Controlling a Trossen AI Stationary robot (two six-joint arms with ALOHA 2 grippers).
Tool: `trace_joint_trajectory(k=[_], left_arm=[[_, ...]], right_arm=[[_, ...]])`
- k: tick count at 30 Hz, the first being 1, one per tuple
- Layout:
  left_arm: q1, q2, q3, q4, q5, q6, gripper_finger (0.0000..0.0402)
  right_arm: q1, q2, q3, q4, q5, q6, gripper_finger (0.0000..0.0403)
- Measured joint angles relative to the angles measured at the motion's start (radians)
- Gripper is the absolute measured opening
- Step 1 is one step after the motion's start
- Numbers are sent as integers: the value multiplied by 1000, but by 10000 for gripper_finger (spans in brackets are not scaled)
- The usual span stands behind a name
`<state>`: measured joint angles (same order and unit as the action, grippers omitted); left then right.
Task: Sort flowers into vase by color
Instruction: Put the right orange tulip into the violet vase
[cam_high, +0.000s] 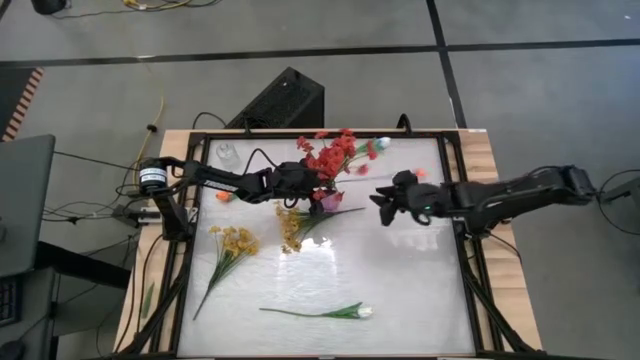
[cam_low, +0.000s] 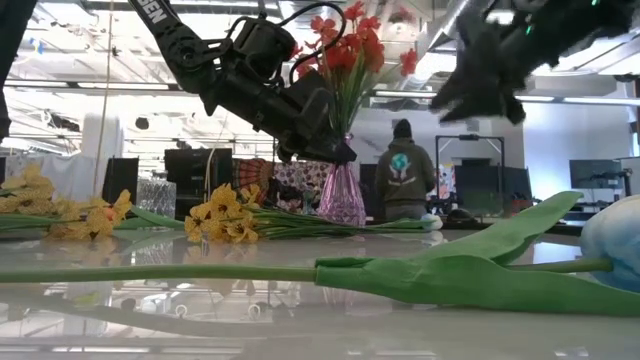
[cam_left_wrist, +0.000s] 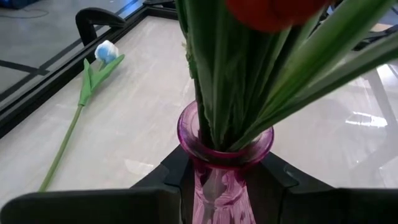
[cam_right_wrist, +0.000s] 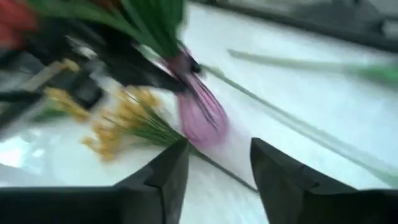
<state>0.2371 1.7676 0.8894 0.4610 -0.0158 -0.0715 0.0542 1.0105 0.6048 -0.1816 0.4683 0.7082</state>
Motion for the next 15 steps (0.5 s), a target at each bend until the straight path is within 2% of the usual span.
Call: trace_joint_trajectory(k=[4, 7, 10, 12, 15], left_arm=[[0, 0, 0, 0, 0, -1, 87], [0, 0, 0, 0, 0, -1, 87], [-1, 0, 0, -2, 0, -4, 87], [-1, 0, 0, -7, 0, -9, 87], [-1, 0, 0, -14, 0, -11, 87]], right_arm=[[-2, 68, -3, 7, -33, 68, 230], [-2, 100, -3, -11, -86, 68, 234], [-3, 118, -3, -44, -85, 84, 232], [-27, 129, -3, -81, -84, 185, 229], [-71, 149, -3, -161, -85, 490, 222]])
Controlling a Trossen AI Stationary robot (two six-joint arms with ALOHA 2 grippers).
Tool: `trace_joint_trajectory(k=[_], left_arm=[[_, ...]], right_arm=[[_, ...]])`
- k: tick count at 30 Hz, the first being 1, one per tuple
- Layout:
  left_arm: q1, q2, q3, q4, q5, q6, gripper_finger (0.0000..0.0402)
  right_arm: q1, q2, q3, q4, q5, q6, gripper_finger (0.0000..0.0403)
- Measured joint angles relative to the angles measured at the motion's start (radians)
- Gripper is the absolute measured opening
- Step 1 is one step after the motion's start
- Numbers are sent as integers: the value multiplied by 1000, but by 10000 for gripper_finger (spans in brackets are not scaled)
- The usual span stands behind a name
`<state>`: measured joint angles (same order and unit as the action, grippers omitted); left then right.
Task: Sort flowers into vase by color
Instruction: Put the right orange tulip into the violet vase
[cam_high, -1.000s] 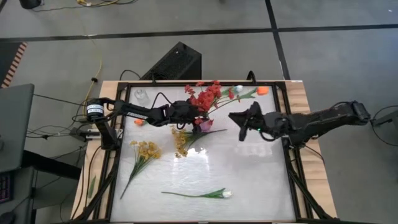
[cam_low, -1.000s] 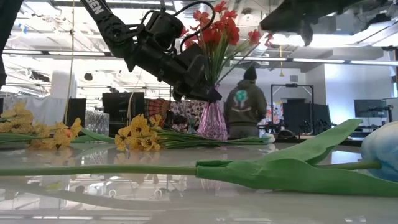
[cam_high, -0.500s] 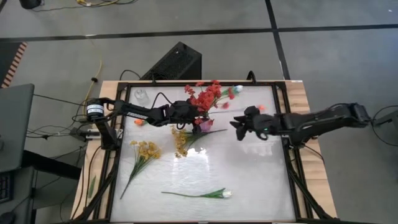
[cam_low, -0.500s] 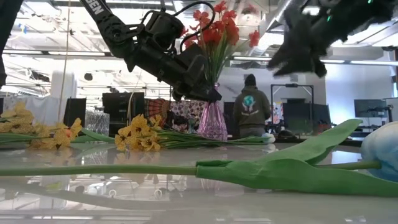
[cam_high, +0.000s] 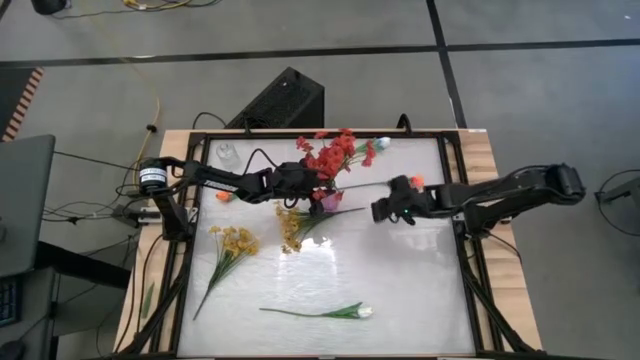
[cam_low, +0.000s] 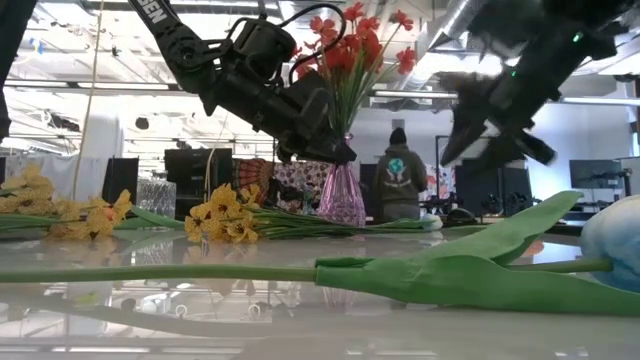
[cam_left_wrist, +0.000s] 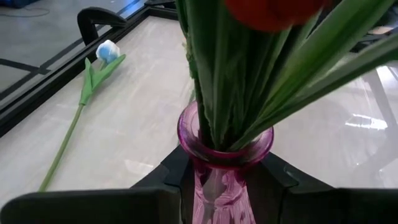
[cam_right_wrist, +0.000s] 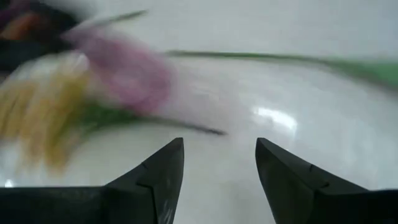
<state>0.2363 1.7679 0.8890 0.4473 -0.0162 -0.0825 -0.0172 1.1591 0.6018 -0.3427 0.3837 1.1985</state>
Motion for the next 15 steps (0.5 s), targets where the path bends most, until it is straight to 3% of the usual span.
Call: trace_joint_trajectory(k=[2, 7, 12, 15], left_arm=[[0, 0, 0, -4, 0, 0, 87], [0, 0, 0, -3, 0, -12, 92], [-1, 4, -3, 9, -33, -18, 186], [4, 5, -1, 25, -61, -14, 243]], right_arm=[[-24, 18, 0, -20, 1, 87, 220], [-114, 53, 0, 13, -17, -240, 218], [-220, 55, 0, 10, -173, -335, 218], [-254, 48, 0, 4, -193, -362, 218]])
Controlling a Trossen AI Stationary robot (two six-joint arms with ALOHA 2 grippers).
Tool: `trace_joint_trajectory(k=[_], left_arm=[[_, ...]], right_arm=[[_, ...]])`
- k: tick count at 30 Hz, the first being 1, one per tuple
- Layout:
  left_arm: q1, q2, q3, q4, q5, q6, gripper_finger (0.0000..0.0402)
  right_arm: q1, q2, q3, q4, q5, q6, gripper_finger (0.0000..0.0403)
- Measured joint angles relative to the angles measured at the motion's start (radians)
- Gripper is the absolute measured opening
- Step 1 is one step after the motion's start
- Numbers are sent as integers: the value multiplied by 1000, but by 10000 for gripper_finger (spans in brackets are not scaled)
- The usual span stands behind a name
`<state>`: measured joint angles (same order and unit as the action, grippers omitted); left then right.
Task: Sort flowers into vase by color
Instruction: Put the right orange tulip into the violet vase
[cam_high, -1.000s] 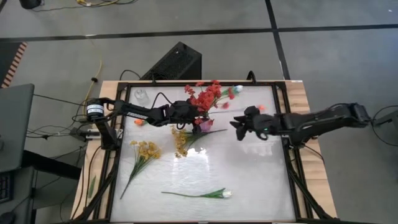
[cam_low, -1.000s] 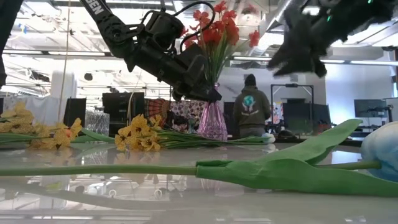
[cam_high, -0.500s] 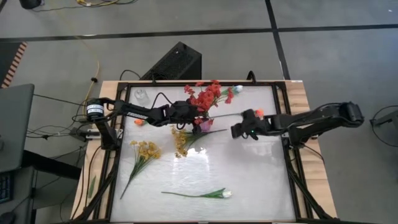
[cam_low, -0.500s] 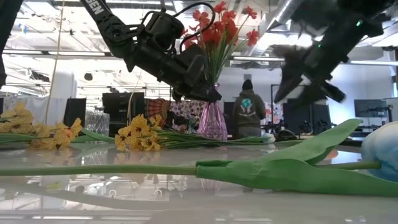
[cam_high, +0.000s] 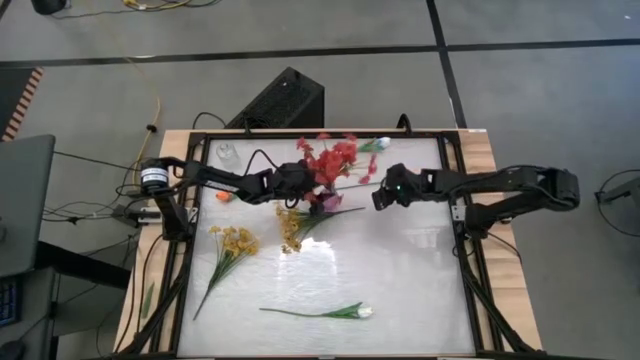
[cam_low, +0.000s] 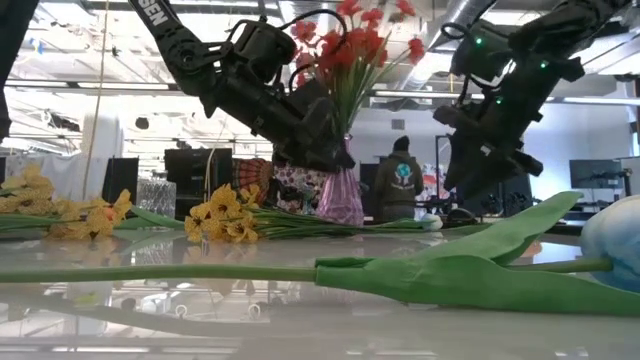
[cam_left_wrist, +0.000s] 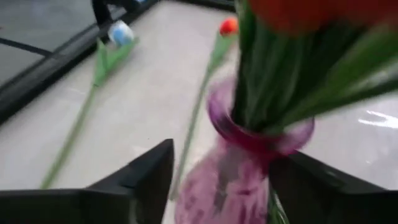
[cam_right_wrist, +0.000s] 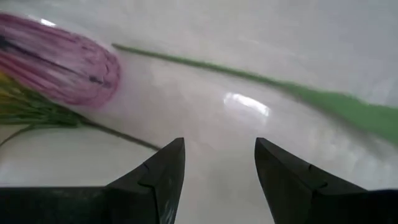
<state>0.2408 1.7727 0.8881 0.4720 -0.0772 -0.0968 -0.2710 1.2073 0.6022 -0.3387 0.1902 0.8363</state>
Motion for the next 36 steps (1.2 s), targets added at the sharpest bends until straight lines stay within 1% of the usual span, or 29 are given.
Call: trace_joint_trajectory(k=[3, 7, 9, 12, 16, 18, 22, 24, 26, 28, 32, 36], left_arm=[[10, -15, 21, -66, 25, 5, 285], [17, -56, 63, -215, 104, 51, 313], [17, -83, 85, -305, 124, 89, 317], [17, -134, 113, -470, 125, 132, 319], [17, -234, 137, -643, 124, 173, 319], [17, -292, 137, -712, 124, 183, 319], [17, -411, 138, -838, 101, 171, 320], [17, -461, 138, -880, 76, 154, 320], [17, -500, 138, -908, 42, 138, 320], [17, -533, 138, -926, 6, 121, 320], [17, -568, 139, -957, -49, 69, 320], [15, -572, 139, -1001, -68, -2, 320]], right_arm=[[-22, -8, 0, 1, -10, -55, 218], [-28, -10, 0, 0, -35, -184, 218], [-35, -10, 0, 4, -47, -264, 218], [-56, -10, 0, 4, -47, -436, 218], [-109, -9, 0, 15, -75, -669, 218], [-142, -5, 0, 19, -91, -753, 218], [-220, 27, 0, 30, -161, -888, 218], [-256, 68, 0, 41, -208, -949, 218], [-286, 119, 1, 46, -232, -1013, 218], [-304, 177, 13, 44, -229, -1074, 218], [-315, 280, 72, 70, -133, -1142, 218], [-316, 360, 139, 40, -125, -1243, 217]])
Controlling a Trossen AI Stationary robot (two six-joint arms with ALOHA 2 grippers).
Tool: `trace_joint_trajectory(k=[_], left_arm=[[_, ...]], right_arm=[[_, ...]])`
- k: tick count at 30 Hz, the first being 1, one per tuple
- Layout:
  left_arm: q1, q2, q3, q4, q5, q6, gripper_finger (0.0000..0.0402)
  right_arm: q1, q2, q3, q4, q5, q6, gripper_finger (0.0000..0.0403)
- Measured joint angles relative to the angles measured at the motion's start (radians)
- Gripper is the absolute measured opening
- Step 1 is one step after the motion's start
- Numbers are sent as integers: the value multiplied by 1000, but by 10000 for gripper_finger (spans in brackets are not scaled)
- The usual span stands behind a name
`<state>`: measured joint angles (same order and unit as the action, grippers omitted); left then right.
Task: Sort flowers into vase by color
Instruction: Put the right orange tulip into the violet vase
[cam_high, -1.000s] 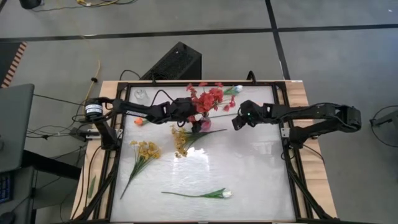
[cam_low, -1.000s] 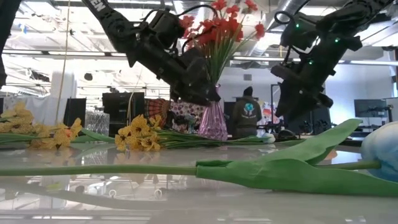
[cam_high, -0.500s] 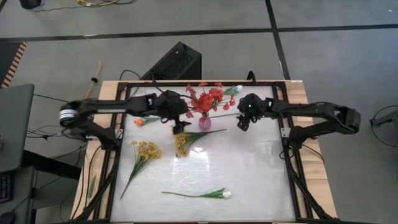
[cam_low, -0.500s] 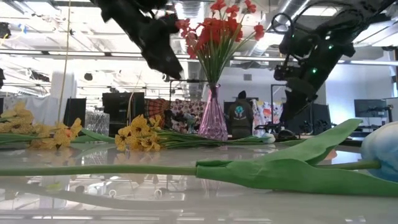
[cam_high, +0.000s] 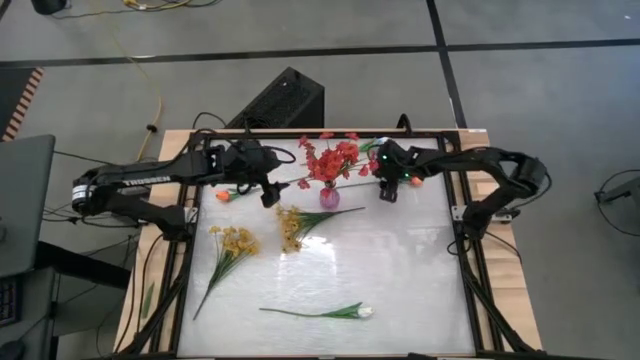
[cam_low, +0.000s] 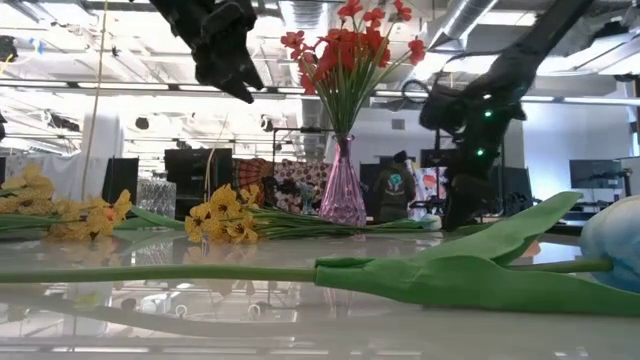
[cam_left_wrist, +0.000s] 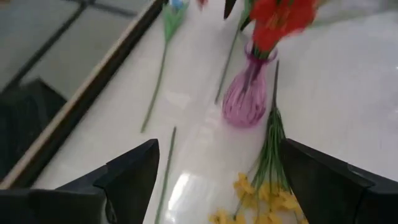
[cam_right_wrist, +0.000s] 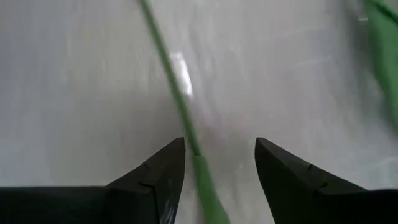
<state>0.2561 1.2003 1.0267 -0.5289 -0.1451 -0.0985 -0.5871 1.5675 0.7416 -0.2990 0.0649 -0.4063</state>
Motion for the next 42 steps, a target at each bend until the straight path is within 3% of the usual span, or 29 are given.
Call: trace_joint_trajectory(k=[6, 12, 14, 16, 19, 23, 28, 31, 34, 36, 38, 42], left_arm=[[-24, 4, 0, -87, -1, -94, 320], [-90, -45, 0, -133, -93, -181, 320], [-118, -62, 0, -134, -154, -203, 320], [-146, -75, 0, -135, -205, -219, 320], [-174, -88, 0, -135, -249, -220, 320], [-184, -99, 0, -136, -247, -197, 320], [-183, -104, 0, -135, -162, -153, 320], [-183, -103, 0, -129, -106, -136, 320], [-182, -103, 0, -89, -14, -153, 320], [-182, -103, 0, -27, 93, -198, 320], [-182, -103, 0, 37, 229, -246, 320], [-188, -103, 0, 131, 461, -347, 320]], right_arm=[[-34, 132, 94, -198, -61, -42, 175], [-22, 77, 91, -261, -49, -2, 32], [-9, 18, 83, -300, -17, 27, 19], [16, -56, 76, -340, 64, 49, 22], [79, -179, 90, -329, 270, 85, 18], [193, -341, 84, -402, 544, 207, 16], [330, -509, 86, -537, 898, 526, 16], [393, -579, 93, -561, 1033, 676, 16], [458, -624, 131, -488, 1110, 701, 16], [520, -637, 157, -379, 1140, 608, 16], [590, -639, 182, -202, 1145, 415, 16], [753, -617, 196, 135, 1036, -59, 16]])
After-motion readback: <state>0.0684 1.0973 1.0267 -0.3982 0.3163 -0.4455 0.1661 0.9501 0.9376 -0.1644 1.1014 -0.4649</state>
